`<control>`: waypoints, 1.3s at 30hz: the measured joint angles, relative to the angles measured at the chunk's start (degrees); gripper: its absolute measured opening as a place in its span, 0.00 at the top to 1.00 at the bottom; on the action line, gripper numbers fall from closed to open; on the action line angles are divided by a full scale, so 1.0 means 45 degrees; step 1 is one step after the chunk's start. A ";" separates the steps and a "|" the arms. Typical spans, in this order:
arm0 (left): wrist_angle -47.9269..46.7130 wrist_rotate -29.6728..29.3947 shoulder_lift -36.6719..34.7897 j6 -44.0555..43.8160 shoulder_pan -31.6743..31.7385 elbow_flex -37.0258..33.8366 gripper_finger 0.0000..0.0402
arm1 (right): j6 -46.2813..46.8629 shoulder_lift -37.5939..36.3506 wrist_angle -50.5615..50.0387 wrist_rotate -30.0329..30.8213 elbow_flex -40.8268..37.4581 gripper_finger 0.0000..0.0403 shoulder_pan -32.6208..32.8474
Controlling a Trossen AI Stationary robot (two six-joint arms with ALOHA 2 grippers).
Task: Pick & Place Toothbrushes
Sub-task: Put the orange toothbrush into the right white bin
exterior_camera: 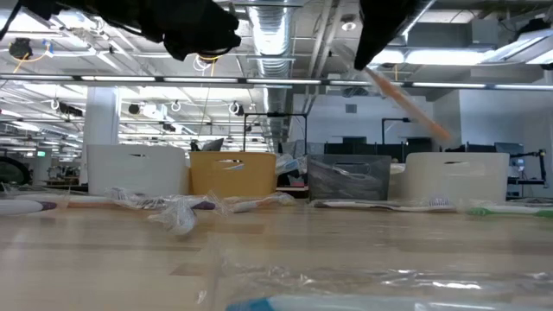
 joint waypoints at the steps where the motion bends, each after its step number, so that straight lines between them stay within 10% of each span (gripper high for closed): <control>1: 0.0000 0.0000 0.0000 -0.0096 0.0000 -0.0075 0.48 | 0.0110 0.0000 -0.0349 0.0146 0.0120 1.00 0.0000; 24: 0.0054 -0.0005 0.0000 -0.0792 0.0005 -0.0532 0.48 | 0.2393 -0.2737 -0.3944 0.2240 0.0978 1.00 0.0445; 39: 0.0054 -0.0005 0.0000 -0.0792 0.0005 -0.0532 0.48 | 0.3536 -0.5909 -0.3769 0.3072 -0.1515 1.00 0.0163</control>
